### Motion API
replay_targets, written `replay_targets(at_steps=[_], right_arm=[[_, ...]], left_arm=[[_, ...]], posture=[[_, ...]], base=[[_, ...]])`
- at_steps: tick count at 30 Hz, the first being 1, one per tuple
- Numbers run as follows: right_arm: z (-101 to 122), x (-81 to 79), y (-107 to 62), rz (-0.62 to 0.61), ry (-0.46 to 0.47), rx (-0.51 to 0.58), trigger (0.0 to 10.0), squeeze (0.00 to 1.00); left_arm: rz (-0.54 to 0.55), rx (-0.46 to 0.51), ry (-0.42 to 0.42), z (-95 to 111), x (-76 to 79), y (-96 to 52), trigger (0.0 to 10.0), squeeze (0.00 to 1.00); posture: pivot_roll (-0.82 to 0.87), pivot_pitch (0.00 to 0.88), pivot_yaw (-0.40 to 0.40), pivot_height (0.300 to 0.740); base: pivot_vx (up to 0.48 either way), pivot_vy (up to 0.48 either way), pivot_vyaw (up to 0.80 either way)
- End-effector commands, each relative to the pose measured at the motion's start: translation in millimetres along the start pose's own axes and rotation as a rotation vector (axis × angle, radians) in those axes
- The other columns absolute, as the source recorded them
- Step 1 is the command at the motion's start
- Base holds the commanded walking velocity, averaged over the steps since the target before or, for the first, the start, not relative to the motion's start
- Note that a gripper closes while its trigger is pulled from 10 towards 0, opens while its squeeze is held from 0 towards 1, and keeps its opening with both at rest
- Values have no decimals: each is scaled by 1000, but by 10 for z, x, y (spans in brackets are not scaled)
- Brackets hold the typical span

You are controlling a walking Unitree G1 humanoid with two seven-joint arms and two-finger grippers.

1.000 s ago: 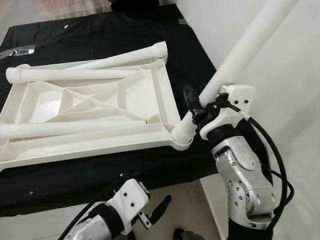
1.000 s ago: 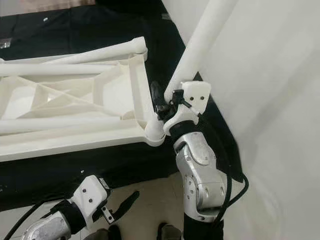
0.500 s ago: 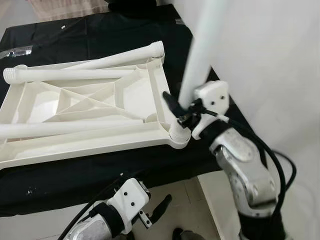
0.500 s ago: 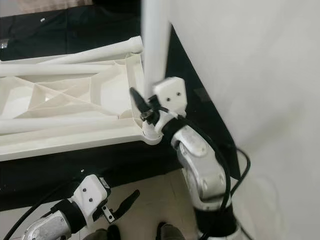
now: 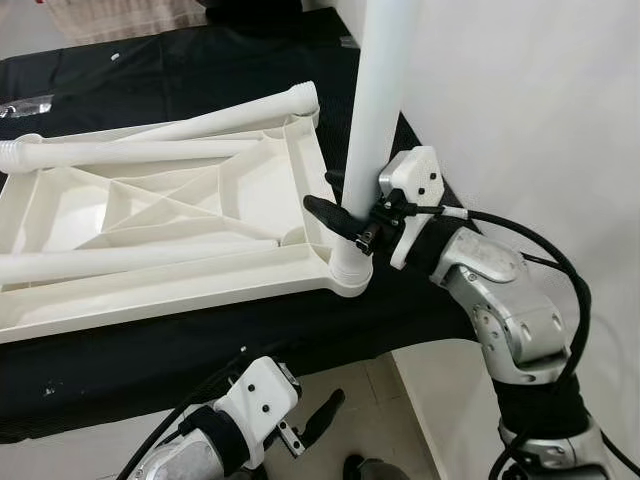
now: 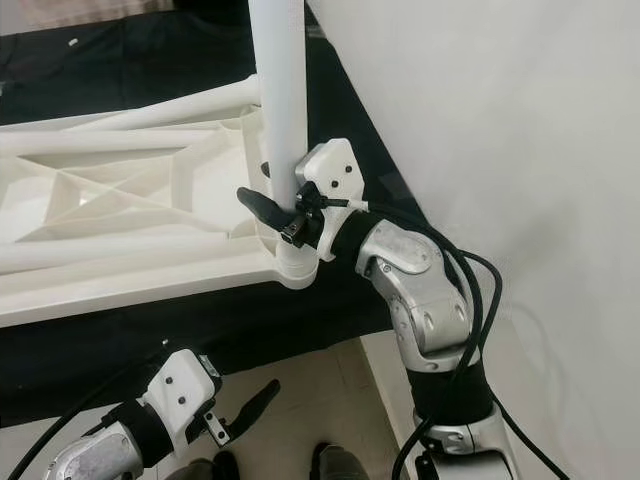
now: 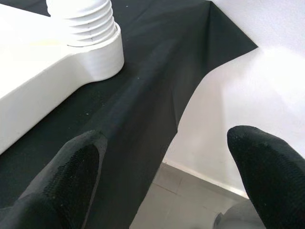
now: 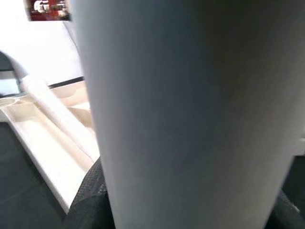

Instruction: Building children table

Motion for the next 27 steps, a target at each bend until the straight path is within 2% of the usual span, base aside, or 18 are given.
replay_targets(at_steps=[1,7,8,10,13,19,22,26,27], right_arm=[[-191,-274,110,236,101,-38,10000,0],[-189,-252,160,324,128,-18,10000,0],[-210,-188,210,324,118,-27,10000,0],[-218,-167,228,320,114,-31,10000,0],[-266,-77,311,250,92,-76,10000,0],[-314,-247,306,286,105,-95,10000,0],[-434,-331,310,199,97,-183,10000,0],[-499,-369,306,133,68,-230,10000,0],[-656,-307,272,-100,74,-362,10000,0]], left_arm=[[-1,-16,-11,-15,43,-26,10000,0],[-5,-15,-17,-2,64,-35,10000,0],[-6,-15,-19,1,71,-37,10000,0],[-6,-15,-19,2,72,-38,10000,0],[-4,-15,-21,8,85,-47,10000,0],[-1,-16,-27,15,99,-57,10000,0],[-2,-17,-30,17,108,-63,10000,0],[-3,-18,-31,17,109,-64,10000,0],[-3,-19,-32,16,106,-67,10000,0]], posture=[[1,293,-22,740],[6,303,-22,740],[8,304,-23,740],[8,304,-23,740],[8,309,-28,740],[6,314,-33,740],[4,316,-35,740],[4,314,-36,740],[0,313,-38,740]], base=[[0,0,0],[0,0,0],[0,0,0],[0,0,0],[0,0,0],[0,0,0],[0,0,0],[0,0,0],[0,0,0]])
Point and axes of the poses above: a point about 5 cm out from each wrist's last joint towards the gripper, its own y axis pointing out of the wrist towards the gripper, its own z axis along the axis of the wrist's last joint, x = y × z, the point moved 1 cm from there along y, pointing out of the wrist towards the gripper, and after that the axes turned 6 degrees about -y, right-handed, at the moved point
